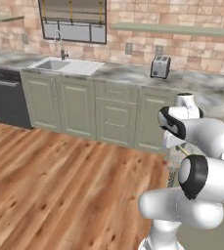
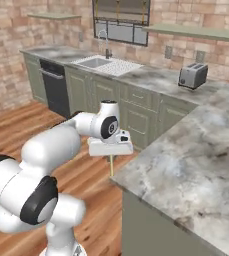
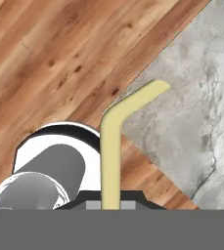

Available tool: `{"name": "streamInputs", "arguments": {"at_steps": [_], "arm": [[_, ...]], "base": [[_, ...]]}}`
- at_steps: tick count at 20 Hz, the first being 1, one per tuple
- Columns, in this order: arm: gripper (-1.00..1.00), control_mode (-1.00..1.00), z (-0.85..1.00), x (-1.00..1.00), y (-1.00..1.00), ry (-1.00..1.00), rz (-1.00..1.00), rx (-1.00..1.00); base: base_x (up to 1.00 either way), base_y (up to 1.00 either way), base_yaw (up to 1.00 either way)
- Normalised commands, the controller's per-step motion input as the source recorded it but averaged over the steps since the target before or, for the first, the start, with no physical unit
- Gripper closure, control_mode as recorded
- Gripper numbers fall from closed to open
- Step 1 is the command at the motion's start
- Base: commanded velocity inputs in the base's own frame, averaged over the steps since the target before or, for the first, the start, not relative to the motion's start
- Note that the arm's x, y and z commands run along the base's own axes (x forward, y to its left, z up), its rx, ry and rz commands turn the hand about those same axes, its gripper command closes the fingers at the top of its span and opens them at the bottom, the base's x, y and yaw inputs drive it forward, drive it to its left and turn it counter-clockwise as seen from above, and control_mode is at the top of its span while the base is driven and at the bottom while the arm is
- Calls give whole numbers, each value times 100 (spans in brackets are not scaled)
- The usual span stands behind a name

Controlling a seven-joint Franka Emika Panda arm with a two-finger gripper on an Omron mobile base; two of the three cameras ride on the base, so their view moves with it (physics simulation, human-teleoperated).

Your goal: Take a straw from the drawer in front and place it inside the glass cup on the dining counter.

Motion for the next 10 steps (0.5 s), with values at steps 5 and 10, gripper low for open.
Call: {"name": "streamInputs", "arguments": {"at_steps": [5,10], "arm": [[100,100,0,0,0,0,0,0],[100,100,0,0,0,0,0,0]], "base": [[-70,-4,-48],[-87,-41,-39]]}}
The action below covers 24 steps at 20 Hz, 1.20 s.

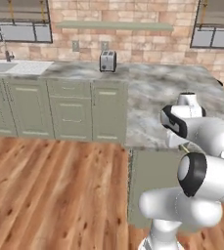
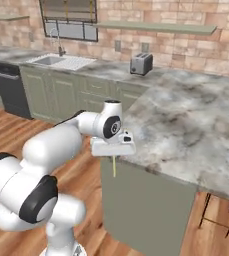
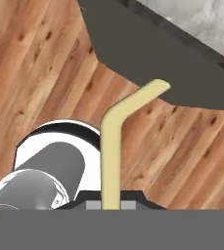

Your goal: Take a straw from the drawer in front and place it inside the glass cup on the dining counter.

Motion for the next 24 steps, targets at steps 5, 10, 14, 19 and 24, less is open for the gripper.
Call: {"name": "streamInputs", "arguments": {"at_steps": [5,10,14,19,24], "arm": [[100,100,0,0,0,0,0,0],[100,100,0,0,0,0,0,0],[100,100,0,0,0,0,0,0],[100,100,0,0,0,0,0,0],[100,100,0,0,0,0,0,0]], "base": [[-41,-86,-36],[-2,-100,-28],[21,-100,-23],[50,-99,-7],[70,-88,0]]}}
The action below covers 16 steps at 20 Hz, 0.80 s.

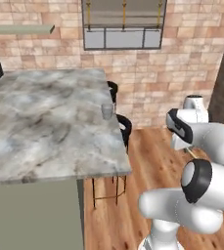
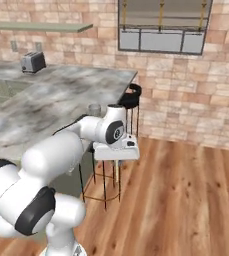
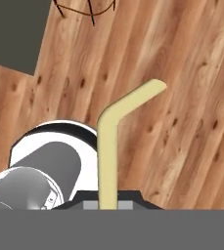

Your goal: Take a straw from the drawer in front and place it inside the glass cup on the dining counter.

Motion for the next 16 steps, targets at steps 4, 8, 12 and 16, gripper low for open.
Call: {"name": "streamInputs", "arguments": {"at_steps": [4,8,12,16], "arm": [[100,100,0,0,0,0,0,0],[100,100,0,0,0,0,0,0],[100,100,0,0,0,0,0,0],[100,100,0,0,0,0,0,0]], "base": [[54,-82,9],[32,-71,38],[11,-60,56],[27,-54,57]]}}
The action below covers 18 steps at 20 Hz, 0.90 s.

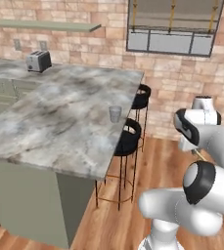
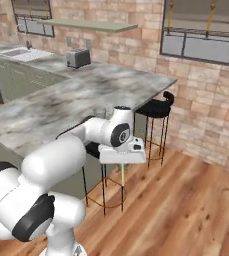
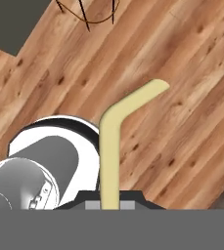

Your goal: Take a straw from the drawer in front and place it inside the glass cup on the dining counter.

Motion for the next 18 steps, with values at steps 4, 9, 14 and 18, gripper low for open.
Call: {"name": "streamInputs", "arguments": {"at_steps": [4,9,14,18], "arm": [[100,100,0,0,0,0,0,0],[100,100,0,0,0,0,0,0],[100,100,0,0,0,0,0,0],[100,100,0,0,0,0,0,0]], "base": [[23,-55,59],[22,-54,59],[37,-54,58],[9,-57,54]]}}
